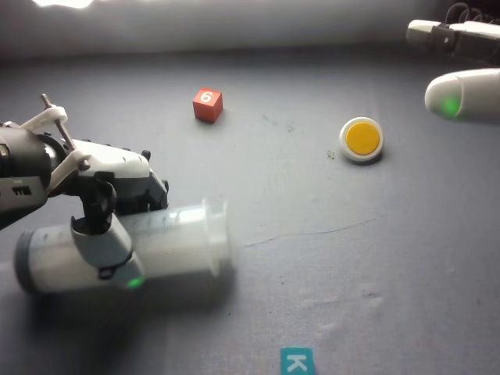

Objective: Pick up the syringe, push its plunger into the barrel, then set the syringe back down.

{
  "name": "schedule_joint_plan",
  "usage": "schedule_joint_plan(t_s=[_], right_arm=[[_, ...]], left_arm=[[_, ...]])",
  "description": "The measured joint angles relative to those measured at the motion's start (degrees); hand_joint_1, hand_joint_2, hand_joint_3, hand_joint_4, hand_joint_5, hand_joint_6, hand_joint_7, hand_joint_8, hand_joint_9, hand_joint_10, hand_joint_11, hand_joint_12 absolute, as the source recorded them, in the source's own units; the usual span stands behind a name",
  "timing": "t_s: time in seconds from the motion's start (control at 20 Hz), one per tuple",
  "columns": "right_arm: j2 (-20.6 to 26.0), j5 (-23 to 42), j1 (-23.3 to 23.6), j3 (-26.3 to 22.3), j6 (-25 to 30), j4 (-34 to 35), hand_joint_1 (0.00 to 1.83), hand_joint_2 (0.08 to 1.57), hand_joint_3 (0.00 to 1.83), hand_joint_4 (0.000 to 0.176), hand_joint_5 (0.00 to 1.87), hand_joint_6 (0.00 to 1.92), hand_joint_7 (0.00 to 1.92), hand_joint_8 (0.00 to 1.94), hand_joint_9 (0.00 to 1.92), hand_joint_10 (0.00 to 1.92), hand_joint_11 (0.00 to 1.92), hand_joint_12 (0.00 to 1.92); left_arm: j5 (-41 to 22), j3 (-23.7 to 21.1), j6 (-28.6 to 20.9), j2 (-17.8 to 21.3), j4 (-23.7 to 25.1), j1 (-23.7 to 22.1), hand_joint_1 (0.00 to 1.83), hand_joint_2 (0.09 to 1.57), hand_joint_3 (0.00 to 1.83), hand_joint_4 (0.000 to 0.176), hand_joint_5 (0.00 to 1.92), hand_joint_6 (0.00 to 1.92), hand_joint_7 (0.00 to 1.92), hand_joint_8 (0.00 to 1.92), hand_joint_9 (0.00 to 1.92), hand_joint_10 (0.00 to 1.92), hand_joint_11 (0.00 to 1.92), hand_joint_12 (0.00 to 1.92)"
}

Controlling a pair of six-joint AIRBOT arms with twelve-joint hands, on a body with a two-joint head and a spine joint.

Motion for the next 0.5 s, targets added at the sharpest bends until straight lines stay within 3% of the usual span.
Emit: schedule_joint_plan(t_s=[0.05,0.1,0.2,0.4,0.5], right_arm=[[-0.13,0.37,-0.28,0.00,-0.02,-0.22,0.00,1.10,0.00,0.000,0.00,0.00,0.00,0.00,0.00,0.00,0.00,0.00],[-0.24,0.44,-0.28,0.00,-0.02,-0.22,0.00,1.10,0.00,0.000,0.00,0.00,0.00,0.00,0.00,0.00,0.00,0.00],[-0.35,0.96,-0.28,0.00,-0.02,-0.22,0.00,1.10,0.00,0.000,0.00,0.00,0.00,0.00,0.00,0.00,0.00,0.00],[-0.35,0.98,-0.28,0.00,-0.02,-0.20,0.00,1.10,0.00,0.000,0.00,0.00,0.00,0.00,0.00,0.00,0.00,0.00],[-0.35,1.01,-0.28,0.00,-0.02,-0.24,0.00,1.11,0.00,0.000,0.00,0.00,0.00,0.00,0.00,0.00,0.00,0.00]], left_arm=[[0.07,-0.04,-0.02,0.00,-0.07,0.00,0.71,1.04,0.00,0.000,0.02,0.02,0.05,0.02,0.02,0.03,0.00,0.10],[-0.04,-0.28,-0.02,0.02,0.17,0.00,0.68,0.93,0.00,0.000,0.00,0.00,0.01,0.00,0.00,0.01,0.00,0.02],[-0.44,-0.42,-0.02,0.02,0.20,0.00,0.65,0.80,0.00,0.000,0.00,0.00,0.00,0.00,0.00,0.00,0.00,0.00],[-1.16,-0.94,-0.02,0.90,0.09,-1.42,0.52,0.70,0.00,0.000,0.00,0.00,0.00,0.00,0.00,0.00,0.00,0.00],[-4.85,-0.94,-0.04,2.32,3.76,-1.90,0.52,0.69,0.00,0.000,0.00,0.00,0.00,0.00,0.00,0.00,0.00,0.00]])
